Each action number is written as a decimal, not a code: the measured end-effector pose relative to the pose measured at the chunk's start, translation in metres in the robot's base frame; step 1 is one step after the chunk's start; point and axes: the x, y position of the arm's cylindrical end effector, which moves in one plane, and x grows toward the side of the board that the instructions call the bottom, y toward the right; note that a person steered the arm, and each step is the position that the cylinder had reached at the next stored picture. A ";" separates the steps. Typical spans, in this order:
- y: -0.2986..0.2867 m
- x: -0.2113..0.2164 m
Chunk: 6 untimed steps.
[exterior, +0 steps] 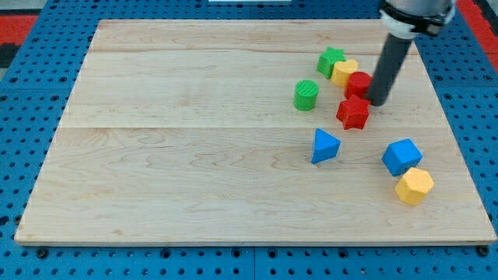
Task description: Separate the green star and the yellow heart
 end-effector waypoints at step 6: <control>-0.065 -0.102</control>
